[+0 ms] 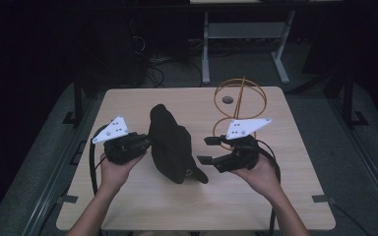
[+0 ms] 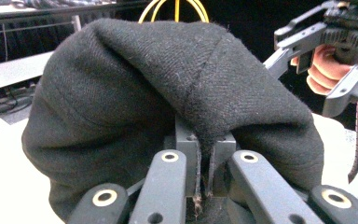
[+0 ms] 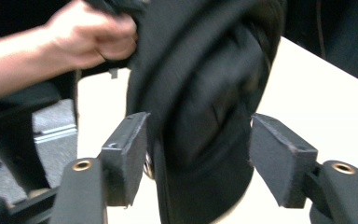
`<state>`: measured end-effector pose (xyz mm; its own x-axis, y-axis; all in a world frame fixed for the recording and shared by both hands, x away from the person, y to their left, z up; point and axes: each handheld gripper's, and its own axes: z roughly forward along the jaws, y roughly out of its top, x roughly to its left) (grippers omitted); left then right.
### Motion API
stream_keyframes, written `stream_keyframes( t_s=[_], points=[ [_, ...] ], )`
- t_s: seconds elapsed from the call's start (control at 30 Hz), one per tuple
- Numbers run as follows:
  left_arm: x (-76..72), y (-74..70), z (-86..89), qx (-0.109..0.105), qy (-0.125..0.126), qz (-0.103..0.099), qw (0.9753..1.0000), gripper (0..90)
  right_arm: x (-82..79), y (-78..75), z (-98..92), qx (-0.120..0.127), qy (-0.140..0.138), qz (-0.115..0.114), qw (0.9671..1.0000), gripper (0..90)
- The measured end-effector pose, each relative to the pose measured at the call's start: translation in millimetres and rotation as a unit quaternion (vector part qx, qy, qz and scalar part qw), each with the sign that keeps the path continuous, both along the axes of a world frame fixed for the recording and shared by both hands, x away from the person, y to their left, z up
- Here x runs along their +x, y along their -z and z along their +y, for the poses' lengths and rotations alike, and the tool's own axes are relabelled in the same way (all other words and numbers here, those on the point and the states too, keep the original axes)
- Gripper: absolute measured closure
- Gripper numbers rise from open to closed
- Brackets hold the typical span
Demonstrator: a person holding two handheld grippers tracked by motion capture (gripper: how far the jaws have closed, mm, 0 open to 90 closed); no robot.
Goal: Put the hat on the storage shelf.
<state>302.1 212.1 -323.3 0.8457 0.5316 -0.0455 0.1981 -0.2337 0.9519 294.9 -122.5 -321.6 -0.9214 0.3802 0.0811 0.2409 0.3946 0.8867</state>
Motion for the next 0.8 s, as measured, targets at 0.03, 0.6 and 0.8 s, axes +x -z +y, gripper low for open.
stream_keyframes(
  t_s=[0.03, 0.6, 0.8],
  points=[
    [1.0, -0.7, -0.1, 0.001, 0.000, 0.001, 1.0000, 86.6, 0.1, 4.3, -4.2, -0.003, 0.004, 0.002, 1.0000, 34.1],
    [19.7, -21.3, -1.3, 0.006, 0.000, 0.018, 0.9998, 86.5, 0.9, 71.1, -78.6, -0.028, 0.104, 0.051, 0.9929, 25.7],
    [28.2, -29.1, -3.0, 0.009, -0.001, 0.022, 0.9997, 86.5, -2.5, 82.6, -96.3, -0.025, 0.123, 0.062, 0.9901, 25.4]
  ],
)
